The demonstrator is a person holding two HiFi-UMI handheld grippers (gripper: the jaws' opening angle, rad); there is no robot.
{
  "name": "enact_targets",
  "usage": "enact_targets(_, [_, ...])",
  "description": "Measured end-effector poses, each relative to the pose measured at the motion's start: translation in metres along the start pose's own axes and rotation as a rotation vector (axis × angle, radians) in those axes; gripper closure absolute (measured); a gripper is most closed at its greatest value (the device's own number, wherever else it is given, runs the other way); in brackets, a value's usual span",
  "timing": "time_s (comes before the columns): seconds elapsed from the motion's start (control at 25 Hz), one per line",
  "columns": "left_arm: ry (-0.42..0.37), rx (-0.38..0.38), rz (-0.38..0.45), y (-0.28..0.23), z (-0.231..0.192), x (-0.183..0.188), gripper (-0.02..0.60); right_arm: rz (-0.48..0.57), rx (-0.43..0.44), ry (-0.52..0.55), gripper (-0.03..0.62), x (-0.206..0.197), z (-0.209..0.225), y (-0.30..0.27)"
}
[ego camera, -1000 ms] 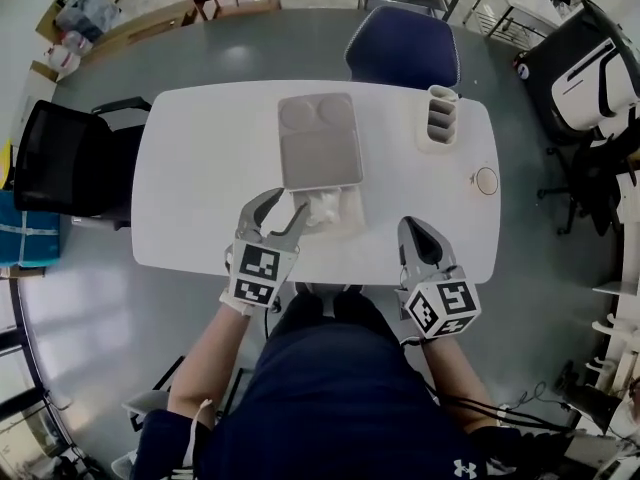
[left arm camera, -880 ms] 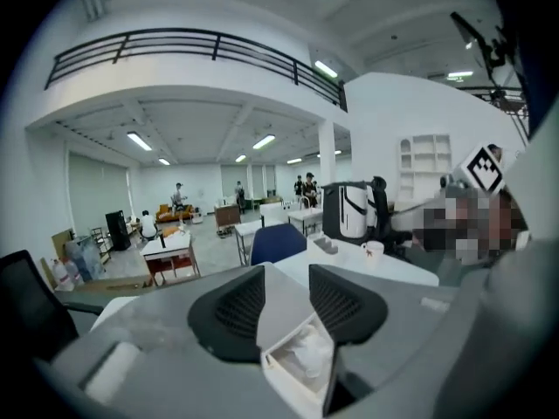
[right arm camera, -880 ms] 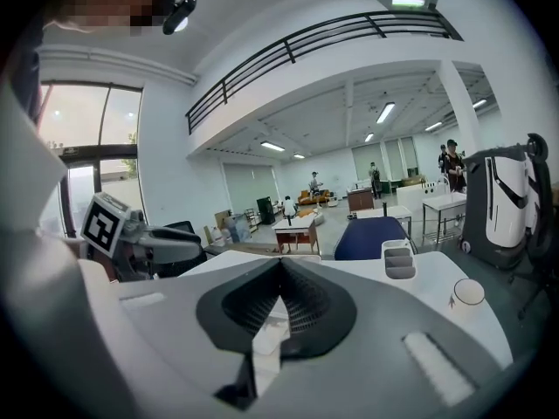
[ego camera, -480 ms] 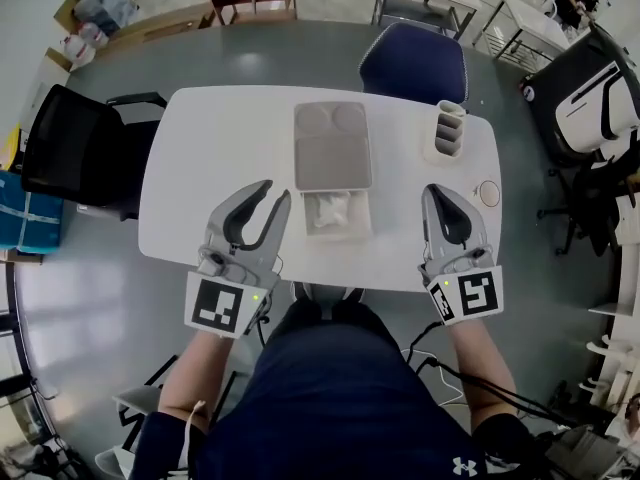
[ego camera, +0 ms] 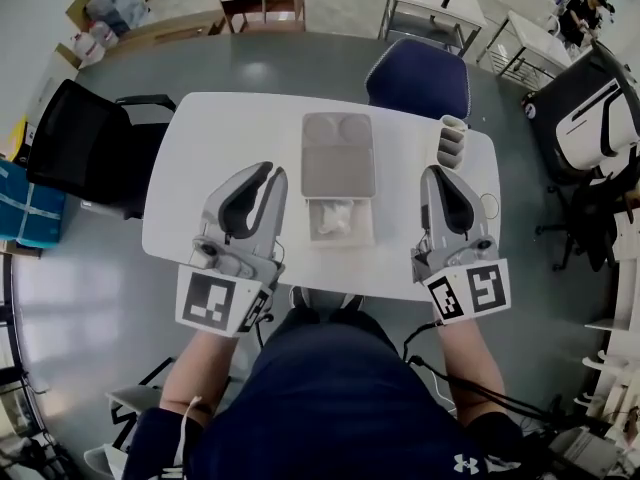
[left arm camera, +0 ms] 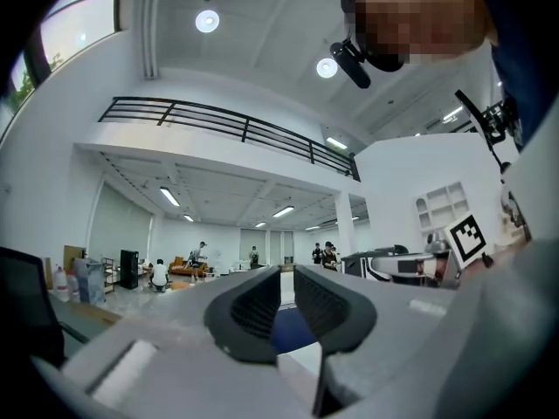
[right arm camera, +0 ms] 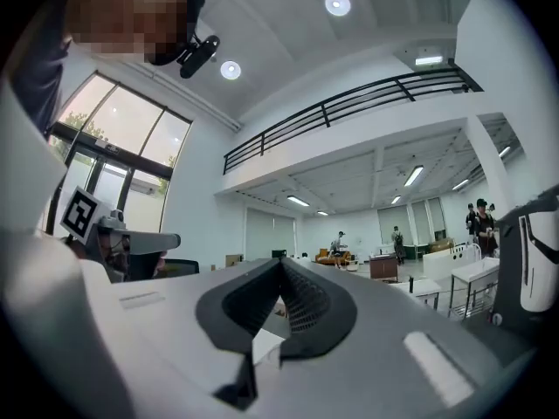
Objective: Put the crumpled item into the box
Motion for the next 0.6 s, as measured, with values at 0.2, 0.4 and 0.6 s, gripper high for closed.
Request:
enact_targets(0.2, [0.013, 0.010, -0.014, 0.003, -0.003, -0.004, 0.534, -0.027, 0.042, -0.014, 0.592, -0.010, -0.018, 0.004])
enact_targets(0.4, [0.023, 0.000, -0.037, 0.002, -0.002, -0.012, 0.534, -0.034, 0.040, -0.019, 0.592, -0.010, -0.019, 0.008])
enact_targets(0.6, [0.030, -0.010, -0.052, -0.002, 0.003, -0.017, 0.534, -0.047, 0.051, -0.040, 0.592, -0.014, -0.020, 0.010])
Point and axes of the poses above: the fingertips, and each gripper's own axes: y backward along the fingers, z to its right, x out of its top, the point moved 8 cm from there along y, backward along the fingers, and after that the axes turned 8 degrees about z, right-handed, at the moved point
